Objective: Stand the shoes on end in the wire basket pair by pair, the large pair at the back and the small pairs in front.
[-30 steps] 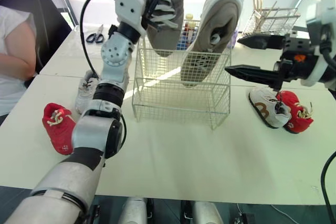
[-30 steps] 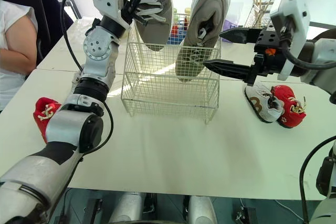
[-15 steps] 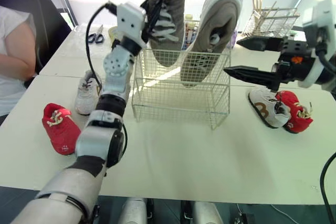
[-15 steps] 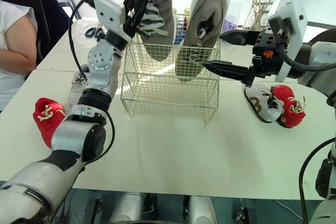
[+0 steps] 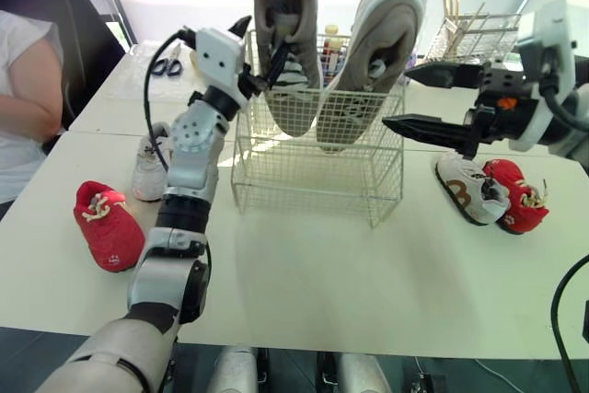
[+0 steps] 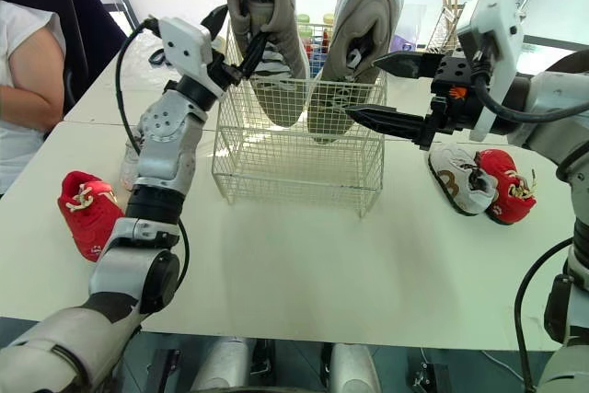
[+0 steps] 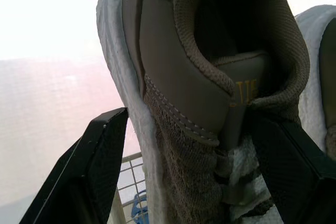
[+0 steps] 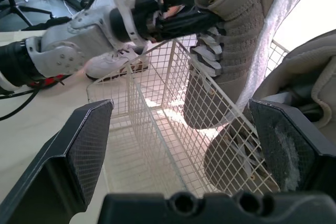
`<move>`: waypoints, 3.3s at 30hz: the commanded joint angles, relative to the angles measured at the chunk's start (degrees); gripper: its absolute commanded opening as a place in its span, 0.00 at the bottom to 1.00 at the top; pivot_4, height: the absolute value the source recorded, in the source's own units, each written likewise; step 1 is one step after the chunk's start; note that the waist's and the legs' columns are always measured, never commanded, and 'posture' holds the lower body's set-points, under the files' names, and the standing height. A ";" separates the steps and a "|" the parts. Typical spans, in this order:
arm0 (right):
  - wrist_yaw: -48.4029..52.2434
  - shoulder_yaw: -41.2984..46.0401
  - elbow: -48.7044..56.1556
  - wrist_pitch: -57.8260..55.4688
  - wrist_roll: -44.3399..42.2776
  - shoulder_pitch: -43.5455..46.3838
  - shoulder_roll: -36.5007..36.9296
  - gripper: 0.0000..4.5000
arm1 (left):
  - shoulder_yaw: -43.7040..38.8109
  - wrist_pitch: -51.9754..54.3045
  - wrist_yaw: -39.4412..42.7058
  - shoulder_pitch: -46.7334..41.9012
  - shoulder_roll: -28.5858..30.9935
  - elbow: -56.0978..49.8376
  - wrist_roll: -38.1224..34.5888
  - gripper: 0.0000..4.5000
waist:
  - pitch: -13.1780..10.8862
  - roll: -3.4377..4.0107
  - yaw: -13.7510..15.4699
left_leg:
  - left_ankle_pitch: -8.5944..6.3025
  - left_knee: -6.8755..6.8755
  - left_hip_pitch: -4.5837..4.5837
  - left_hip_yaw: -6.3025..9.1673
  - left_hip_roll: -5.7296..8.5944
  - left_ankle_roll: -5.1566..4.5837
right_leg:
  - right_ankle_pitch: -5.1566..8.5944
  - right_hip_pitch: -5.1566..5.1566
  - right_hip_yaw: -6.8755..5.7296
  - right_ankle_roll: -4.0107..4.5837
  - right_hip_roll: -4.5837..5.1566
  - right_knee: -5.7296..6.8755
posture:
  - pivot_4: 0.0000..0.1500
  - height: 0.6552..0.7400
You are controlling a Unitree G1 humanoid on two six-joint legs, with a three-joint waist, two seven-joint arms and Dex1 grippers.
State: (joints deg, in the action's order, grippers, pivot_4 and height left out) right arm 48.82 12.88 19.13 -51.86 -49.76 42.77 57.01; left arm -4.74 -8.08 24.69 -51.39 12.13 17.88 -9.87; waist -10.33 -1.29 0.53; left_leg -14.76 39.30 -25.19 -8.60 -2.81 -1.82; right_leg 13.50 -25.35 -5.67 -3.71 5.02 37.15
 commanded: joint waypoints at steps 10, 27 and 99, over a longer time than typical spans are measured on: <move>1.46 0.25 -2.70 3.36 1.97 0.39 -1.76 1.00 | -3.69 30.39 -0.49 7.78 9.23 -35.32 -13.43 0.83 | 0.01 0.02 0.08 | 0.03 0.00 0.11 0.02 0.00 0.05 | 0.00 0.12 0.02 0.00 0.00 0.04 | 1.00 0.94; -17.69 10.64 -27.35 29.27 23.66 -13.95 -11.33 1.00 | -16.78 67.89 10.71 36.78 37.78 -60.69 -68.20 0.99 | 0.00 0.21 -1.24 | 0.08 -0.07 0.75 0.16 0.09 0.23 | 0.08 0.78 0.10 -0.05 0.00 -0.03 | 1.00 0.94; 43.68 -23.22 -20.14 30.39 12.60 29.98 -0.38 0.14 | -34.17 62.17 8.17 54.81 49.62 -42.43 -90.59 1.00 | 0.03 1.55 -1.41 | -0.03 -1.02 0.79 -0.21 0.10 0.14 | 0.49 0.13 0.36 0.57 0.16 -0.21 | 1.00 0.94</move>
State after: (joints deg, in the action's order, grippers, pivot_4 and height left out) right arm 91.83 -8.89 -1.20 -24.99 -36.43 70.87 56.87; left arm -37.03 53.65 32.08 4.60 60.69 -24.52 -98.59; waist -10.30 0.27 -0.88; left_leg -14.80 38.28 -24.39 -8.82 -2.70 -1.67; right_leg 14.00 -25.23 -5.32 -3.13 5.21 36.94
